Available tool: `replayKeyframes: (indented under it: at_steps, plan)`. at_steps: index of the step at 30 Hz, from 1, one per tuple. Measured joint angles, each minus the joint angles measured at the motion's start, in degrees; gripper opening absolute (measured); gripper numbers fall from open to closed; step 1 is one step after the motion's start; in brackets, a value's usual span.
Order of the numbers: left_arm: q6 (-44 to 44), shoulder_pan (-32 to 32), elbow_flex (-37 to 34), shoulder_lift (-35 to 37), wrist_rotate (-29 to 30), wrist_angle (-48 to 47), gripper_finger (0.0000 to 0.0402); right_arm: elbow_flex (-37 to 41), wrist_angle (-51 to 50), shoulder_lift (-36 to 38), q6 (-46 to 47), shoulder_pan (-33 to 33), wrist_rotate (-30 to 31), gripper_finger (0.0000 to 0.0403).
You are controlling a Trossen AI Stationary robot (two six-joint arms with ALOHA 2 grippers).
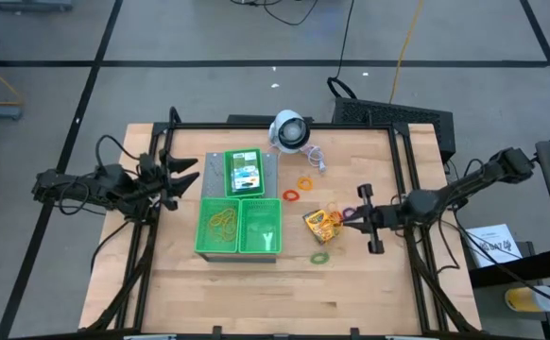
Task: Pick & Place Office Desk Supplies
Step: Put the yellow rubber band into the bottom left green basket on the shelf
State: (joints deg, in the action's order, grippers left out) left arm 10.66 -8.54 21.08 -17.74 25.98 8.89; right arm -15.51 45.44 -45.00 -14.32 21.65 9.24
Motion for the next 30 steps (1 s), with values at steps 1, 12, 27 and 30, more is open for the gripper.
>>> replayKeyframes:
  at_steps: [1,12,27,30]
  plan:
    - [0.0,0.0,0.0,0.0,-0.1,0.6,0.0244,0.0,2.0,-0.5,-0.9,-0.4,-1.6,0.0]
    - [-1.0,0.0,0.0,-10.2,-8.1,17.2,0.0244,0.0,19.4,-9.7,-3.1,-6.0,-8.1,0.0]
    - [-5.6,-0.6,18.3,-39.5,-20.2,18.9,0.0244,-9.2,30.0,-20.8,-0.3,-11.9,-15.0,0.0]
    - [-7.7,-0.8,22.9,-45.0,-20.2,17.2,0.0244,-12.9,27.1,-23.0,-1.7,-12.8,-15.5,0.0]
